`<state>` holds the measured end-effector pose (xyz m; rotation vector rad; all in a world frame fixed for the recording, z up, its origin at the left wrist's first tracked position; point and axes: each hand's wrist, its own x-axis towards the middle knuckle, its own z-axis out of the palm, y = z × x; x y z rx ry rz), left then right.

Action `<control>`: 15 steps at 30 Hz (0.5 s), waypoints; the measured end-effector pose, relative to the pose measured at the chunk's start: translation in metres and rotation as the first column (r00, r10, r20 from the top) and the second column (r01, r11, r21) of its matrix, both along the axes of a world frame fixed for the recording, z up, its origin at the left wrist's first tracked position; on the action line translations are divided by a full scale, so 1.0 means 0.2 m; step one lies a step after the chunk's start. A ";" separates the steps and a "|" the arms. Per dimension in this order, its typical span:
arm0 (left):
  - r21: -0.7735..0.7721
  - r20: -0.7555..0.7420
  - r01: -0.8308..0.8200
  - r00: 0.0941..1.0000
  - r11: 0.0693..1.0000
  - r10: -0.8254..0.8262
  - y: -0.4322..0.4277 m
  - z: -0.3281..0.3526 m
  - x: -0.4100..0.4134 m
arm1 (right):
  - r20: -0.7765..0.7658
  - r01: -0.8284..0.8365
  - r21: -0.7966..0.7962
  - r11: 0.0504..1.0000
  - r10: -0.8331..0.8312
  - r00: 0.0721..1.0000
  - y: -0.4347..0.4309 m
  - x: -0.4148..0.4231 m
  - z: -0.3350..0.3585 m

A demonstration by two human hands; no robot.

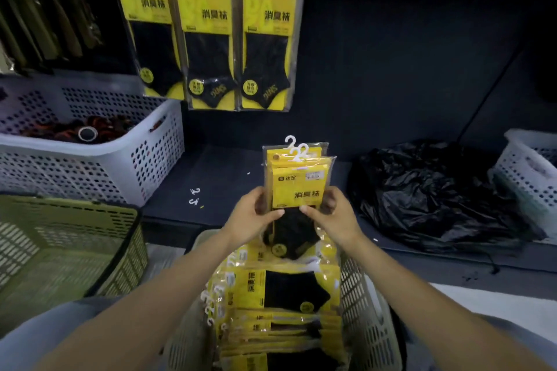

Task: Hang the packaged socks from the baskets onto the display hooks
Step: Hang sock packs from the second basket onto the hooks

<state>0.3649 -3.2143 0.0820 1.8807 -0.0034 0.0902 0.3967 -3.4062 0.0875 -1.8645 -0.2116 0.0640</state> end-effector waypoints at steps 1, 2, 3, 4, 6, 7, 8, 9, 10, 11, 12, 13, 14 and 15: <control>-0.035 0.000 0.001 1.000 0.999 -0.001 0.01 0.06 0.03 | 0.000 0.040 0.065 0.997 -0.041 0.999 0.01 0.01 0.05; -0.065 0.006 -0.003 1.000 0.998 0.004 0.02 0.13 0.06 | -0.005 0.075 0.130 0.989 -0.075 0.997 0.02 0.02 0.11; -0.097 0.020 -0.009 1.000 0.995 0.011 0.02 0.21 0.08 | -0.014 0.101 0.190 0.977 -0.100 0.995 0.02 0.03 0.17; -0.130 0.036 -0.011 0.999 0.991 0.016 0.02 0.29 0.10 | -0.022 0.114 0.247 0.962 -0.112 0.993 0.03 0.04 0.24; -0.167 0.076 -0.011 0.997 0.986 0.024 0.02 0.43 0.13 | -0.023 0.099 0.354 0.930 -0.097 0.995 0.04 0.05 0.37; -0.174 0.111 -0.004 0.994 0.985 0.023 0.02 0.49 0.14 | -0.018 0.080 0.392 0.917 -0.079 0.997 0.04 0.06 0.42; -0.178 0.151 0.005 0.988 0.984 0.023 0.02 0.55 0.15 | -0.010 0.060 0.412 0.909 -0.062 0.998 0.04 0.07 0.47; -0.179 0.196 0.015 0.980 0.984 0.021 0.02 0.60 0.15 | 0.000 0.048 0.415 0.909 -0.053 0.999 0.04 0.07 0.52; -0.184 0.237 0.021 0.971 0.983 0.023 0.02 0.64 0.16 | 0.013 0.038 0.409 0.912 -0.047 0.999 0.05 0.08 0.57; -0.191 0.272 0.019 0.962 0.981 0.034 0.03 0.67 0.17 | 0.026 0.028 0.397 0.918 -0.042 0.999 0.05 0.08 0.62; -0.207 0.295 0.008 0.954 0.978 0.055 0.03 0.70 0.17 | 0.038 0.020 0.389 0.921 -0.038 0.999 0.05 0.09 0.66; -0.222 0.318 -0.015 0.944 0.975 0.087 0.05 0.71 0.18 | 0.050 0.019 0.382 0.924 -0.041 0.998 0.05 0.11 0.71; -0.235 0.337 -0.050 0.933 0.971 0.130 0.06 0.73 0.18 | 0.060 0.028 0.383 0.923 -0.055 0.997 0.05 0.13 0.75; -0.251 0.347 -0.095 0.920 0.963 0.181 0.08 0.75 0.19 | 0.066 0.049 0.392 0.919 -0.081 0.995 0.04 0.15 0.80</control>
